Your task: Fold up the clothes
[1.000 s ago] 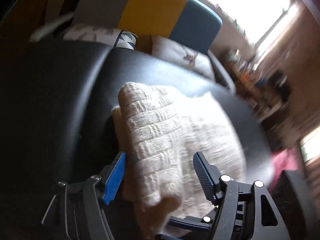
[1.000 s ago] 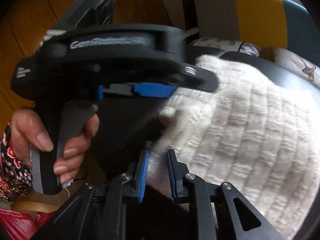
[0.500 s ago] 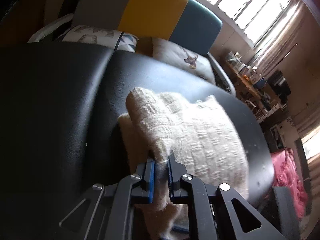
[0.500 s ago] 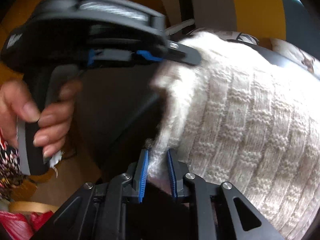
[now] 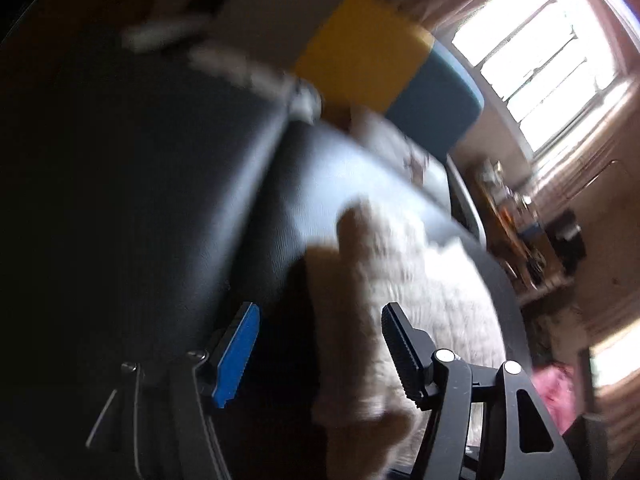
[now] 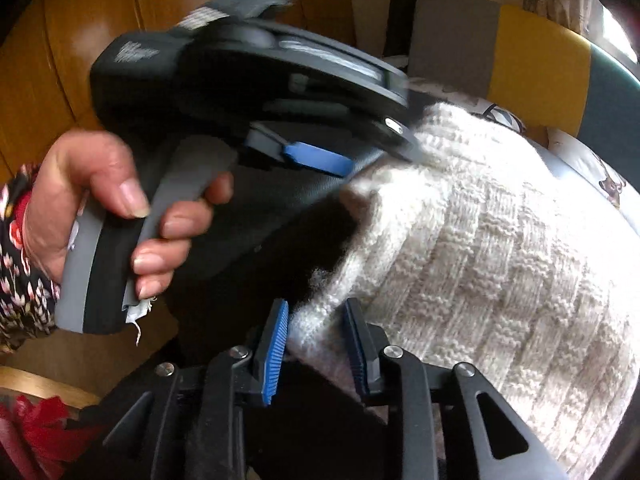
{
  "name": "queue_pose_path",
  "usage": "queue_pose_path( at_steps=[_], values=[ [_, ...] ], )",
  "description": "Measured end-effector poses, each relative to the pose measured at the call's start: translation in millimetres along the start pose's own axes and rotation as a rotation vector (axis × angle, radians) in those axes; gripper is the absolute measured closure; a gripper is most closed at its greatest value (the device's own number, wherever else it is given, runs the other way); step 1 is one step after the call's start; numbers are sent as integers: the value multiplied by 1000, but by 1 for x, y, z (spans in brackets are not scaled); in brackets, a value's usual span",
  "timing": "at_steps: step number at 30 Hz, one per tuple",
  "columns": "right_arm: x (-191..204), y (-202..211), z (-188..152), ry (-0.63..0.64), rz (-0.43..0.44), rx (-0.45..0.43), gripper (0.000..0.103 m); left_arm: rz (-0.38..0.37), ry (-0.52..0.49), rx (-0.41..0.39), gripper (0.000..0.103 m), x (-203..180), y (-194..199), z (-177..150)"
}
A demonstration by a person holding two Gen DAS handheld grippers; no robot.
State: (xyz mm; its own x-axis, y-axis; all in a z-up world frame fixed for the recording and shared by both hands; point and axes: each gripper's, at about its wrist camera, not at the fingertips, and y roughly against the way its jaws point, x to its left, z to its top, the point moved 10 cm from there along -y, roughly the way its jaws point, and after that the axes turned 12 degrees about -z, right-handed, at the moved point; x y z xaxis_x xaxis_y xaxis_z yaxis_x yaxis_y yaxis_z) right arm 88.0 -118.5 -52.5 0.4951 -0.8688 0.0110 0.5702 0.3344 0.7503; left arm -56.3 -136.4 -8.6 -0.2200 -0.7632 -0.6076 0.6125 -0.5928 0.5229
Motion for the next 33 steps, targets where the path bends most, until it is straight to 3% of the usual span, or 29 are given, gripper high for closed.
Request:
queue_pose_path(
  at_steps=[1,3,7,10,12,14,16,18,20,23,26,29,33],
  values=[
    [-2,11,3,-26,25,-37,75,15,-41,-42,38,-8,11,6],
    [-13,39,6,-82,43,-120,75,34,-75,-33,35,-9,9,-1],
    [-69,84,5,-228,-79,-208,77,68,-132,10,35,-8,-3,-20],
    [-116,90,-6,-321,-204,-160,77,94,-175,42,36,-7,-11,-33],
    [-136,86,-17,-349,-247,-115,77,111,-203,63,46,-7,-16,-42],
    [-151,75,-19,-342,-257,-58,80,128,-232,84,48,-6,-22,-51],
    [-147,68,-33,-327,-239,-19,80,146,-260,106,43,-6,-27,-60],
    [-146,53,-41,-311,-236,28,82,163,-289,127,24,-5,-32,-69],
    [-152,45,-43,-305,-238,40,82,157,-289,141,20,-5,-34,-74],
    [-161,47,-29,-327,-192,21,82,94,-223,142,23,-8,-27,-73],
    [-185,66,5,-355,-149,-87,81,54,-255,71,24,-34,-12,-53],
    [-213,76,49,-385,-172,-157,79,103,-339,34,24,-54,-16,-30],
    [-232,35,78,-350,-226,-24,79,228,-429,86,24,-53,-44,-15]
  ],
)
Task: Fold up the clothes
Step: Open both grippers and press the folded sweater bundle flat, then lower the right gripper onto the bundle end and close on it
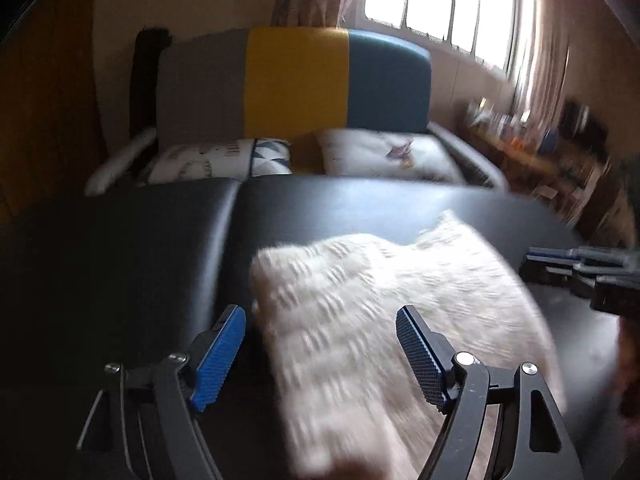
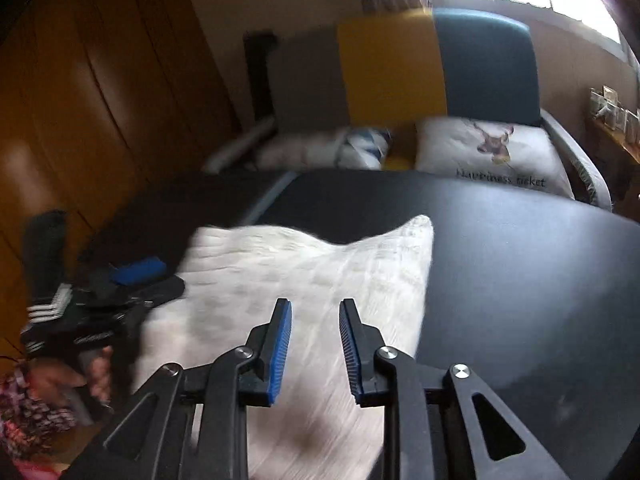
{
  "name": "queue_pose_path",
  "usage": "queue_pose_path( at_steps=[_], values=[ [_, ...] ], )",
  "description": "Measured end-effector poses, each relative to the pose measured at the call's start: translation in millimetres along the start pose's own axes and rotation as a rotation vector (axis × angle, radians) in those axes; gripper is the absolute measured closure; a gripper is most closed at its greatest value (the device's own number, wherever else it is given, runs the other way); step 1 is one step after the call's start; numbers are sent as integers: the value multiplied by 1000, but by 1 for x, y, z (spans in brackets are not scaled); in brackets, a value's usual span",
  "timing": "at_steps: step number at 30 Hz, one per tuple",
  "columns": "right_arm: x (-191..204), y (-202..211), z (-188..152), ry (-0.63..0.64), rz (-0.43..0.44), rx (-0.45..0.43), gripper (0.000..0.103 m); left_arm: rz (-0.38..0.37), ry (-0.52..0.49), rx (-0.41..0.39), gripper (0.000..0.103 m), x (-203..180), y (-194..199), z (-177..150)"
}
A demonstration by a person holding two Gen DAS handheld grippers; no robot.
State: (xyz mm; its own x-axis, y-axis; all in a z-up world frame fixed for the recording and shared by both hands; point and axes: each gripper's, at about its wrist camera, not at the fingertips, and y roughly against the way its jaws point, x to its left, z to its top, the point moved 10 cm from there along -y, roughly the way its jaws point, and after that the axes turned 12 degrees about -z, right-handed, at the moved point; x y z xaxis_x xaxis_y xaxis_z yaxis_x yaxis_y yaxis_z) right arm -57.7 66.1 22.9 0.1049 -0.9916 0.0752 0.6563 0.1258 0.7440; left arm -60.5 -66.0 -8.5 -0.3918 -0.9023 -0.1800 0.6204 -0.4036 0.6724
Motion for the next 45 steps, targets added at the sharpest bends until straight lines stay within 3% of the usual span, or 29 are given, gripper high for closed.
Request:
queue_pose_path(
  at_steps=[2,4,6,8,11,16,21,25,27,31,37,40,42,45],
  values=[
    [5,-24,4,22,5,42,79,27,-2,45,24,9,-15,-3],
    [8,-28,-16,45,-13,83,79,51,5,90,22,19,-28,-8],
    [-2,-42,-25,34,-66,121,79,13,94,128,13,32,-43,-21],
    [-15,-56,-30,-52,-56,130,80,-36,207,133,0,44,-51,-34],
    [-21,-62,-34,-121,-45,100,80,-79,289,126,0,51,-59,-44],
    [-23,-62,-35,-137,-69,46,80,-25,197,79,0,44,-57,-39],
    [-25,-46,-32,-158,-55,5,80,-84,291,46,0,52,-28,-19],
    [-26,-8,-33,-169,-26,-15,78,-122,291,-22,0,47,7,-5],
    [-21,9,-39,-159,-1,-16,78,-110,242,12,0,36,9,-11],
    [-16,19,-62,-115,-22,25,78,50,87,143,0,33,-11,-46],
    [-24,35,-77,-168,-4,33,73,-89,359,125,0,61,2,-65],
    [-35,43,-82,-185,8,45,64,-103,390,63,0,72,18,-53],
    [-43,47,-86,-194,14,58,39,-126,408,94,0,74,14,-53],
    [-50,48,-90,-214,37,82,23,-164,435,153,0,77,6,-56]
  ],
)
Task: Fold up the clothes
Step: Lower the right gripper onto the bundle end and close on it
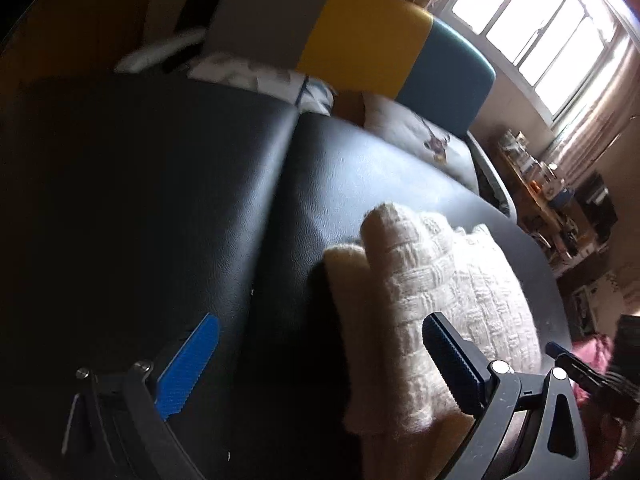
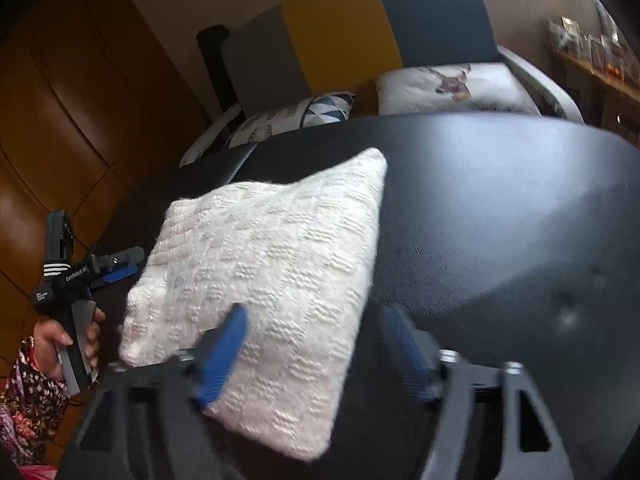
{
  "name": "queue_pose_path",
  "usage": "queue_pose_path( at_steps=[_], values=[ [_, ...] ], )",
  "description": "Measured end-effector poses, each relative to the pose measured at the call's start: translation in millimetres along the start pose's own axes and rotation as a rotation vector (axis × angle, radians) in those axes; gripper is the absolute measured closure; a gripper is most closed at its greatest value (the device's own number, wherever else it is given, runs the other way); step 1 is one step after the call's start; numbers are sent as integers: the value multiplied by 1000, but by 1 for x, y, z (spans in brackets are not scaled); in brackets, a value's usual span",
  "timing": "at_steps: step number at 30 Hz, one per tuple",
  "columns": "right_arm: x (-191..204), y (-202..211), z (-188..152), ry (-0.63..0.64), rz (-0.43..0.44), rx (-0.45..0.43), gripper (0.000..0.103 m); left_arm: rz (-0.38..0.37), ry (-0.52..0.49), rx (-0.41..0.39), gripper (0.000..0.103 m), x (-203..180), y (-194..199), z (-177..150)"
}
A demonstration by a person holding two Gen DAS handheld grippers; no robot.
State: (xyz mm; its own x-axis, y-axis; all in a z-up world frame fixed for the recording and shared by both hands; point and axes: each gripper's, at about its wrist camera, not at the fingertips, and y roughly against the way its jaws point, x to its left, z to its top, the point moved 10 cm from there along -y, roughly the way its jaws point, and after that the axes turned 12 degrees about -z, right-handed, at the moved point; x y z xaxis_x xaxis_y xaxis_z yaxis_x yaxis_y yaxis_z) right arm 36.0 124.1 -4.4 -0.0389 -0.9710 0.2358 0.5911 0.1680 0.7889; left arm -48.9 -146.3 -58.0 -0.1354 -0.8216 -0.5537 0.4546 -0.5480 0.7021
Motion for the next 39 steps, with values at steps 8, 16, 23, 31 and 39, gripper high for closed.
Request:
queue_pose_path(
  at_steps=[8,16,23,31,39],
  values=[
    [0,-12,-3,-109,117,89,23,-120,152,163,0,9,-14,-17],
    [0,-18,-7,-162,139,121,23,-286,284,234,0,7,-14,-22],
    [1,-28,-11,-183,147,144,23,-522,346,205,0,-16,-14,-14],
    [1,-44,-10,-211,178,168,23,-614,337,230,0,-33,-28,-14],
    [1,-49,-9,-290,250,183,23,-694,343,230,0,-36,-32,-9]
  ],
)
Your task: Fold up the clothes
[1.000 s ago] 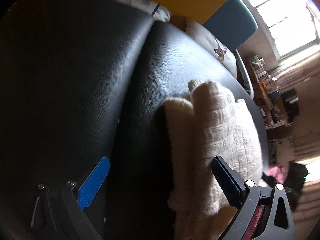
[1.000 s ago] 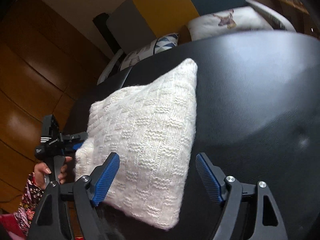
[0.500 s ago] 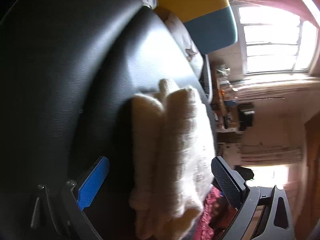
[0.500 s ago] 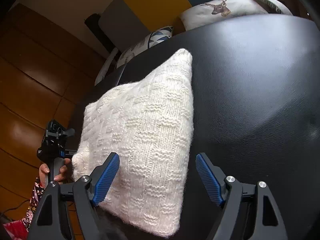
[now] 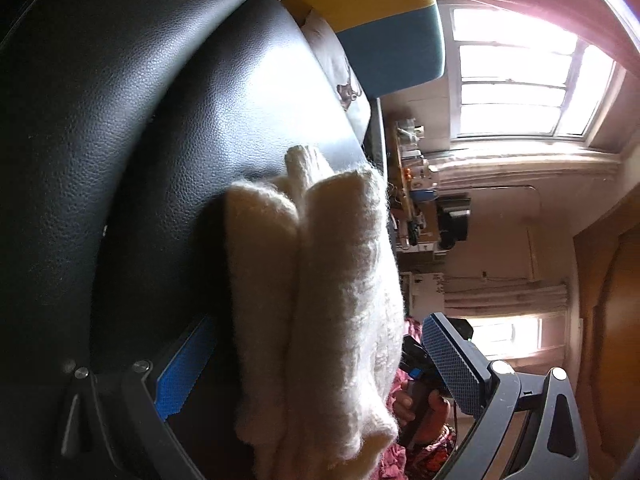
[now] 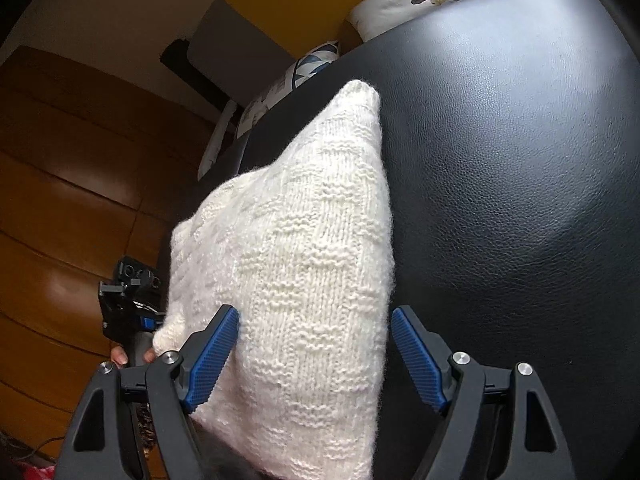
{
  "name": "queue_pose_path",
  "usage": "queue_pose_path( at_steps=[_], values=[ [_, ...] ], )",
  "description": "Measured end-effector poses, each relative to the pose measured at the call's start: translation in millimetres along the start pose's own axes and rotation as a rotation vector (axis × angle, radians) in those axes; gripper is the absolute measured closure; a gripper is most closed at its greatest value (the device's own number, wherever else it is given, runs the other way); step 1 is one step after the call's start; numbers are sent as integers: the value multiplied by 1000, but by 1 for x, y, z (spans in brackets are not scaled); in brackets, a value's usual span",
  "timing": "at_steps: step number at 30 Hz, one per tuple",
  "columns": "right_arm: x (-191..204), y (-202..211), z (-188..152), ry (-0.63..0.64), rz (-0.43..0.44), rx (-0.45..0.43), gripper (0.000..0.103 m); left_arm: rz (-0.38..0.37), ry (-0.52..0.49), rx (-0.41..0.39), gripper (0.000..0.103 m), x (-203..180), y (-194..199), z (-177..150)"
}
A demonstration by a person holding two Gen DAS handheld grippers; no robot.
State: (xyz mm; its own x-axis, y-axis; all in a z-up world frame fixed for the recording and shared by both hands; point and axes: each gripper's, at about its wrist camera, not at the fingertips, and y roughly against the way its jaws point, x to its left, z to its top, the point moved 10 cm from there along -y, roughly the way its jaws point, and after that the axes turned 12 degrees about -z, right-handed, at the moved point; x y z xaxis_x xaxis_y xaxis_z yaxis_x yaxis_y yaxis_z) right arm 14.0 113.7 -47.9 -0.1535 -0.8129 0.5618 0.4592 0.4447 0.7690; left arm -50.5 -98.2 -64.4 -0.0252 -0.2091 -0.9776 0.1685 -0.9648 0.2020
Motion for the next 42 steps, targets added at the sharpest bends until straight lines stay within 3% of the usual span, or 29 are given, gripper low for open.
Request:
queue_pose_path(
  at_steps=[10,19,38,42],
  values=[
    [-1,-8,3,-36,48,43,21,-61,18,23,0,-4,-1,14],
    [-5,-19,0,-118,119,76,19,-46,47,84,0,-9,-10,26],
    [2,-33,6,-144,180,151,15,85,-36,221,0,-9,-16,16],
    [9,-42,12,-159,176,165,15,110,-101,250,0,-11,-23,10]
  ],
)
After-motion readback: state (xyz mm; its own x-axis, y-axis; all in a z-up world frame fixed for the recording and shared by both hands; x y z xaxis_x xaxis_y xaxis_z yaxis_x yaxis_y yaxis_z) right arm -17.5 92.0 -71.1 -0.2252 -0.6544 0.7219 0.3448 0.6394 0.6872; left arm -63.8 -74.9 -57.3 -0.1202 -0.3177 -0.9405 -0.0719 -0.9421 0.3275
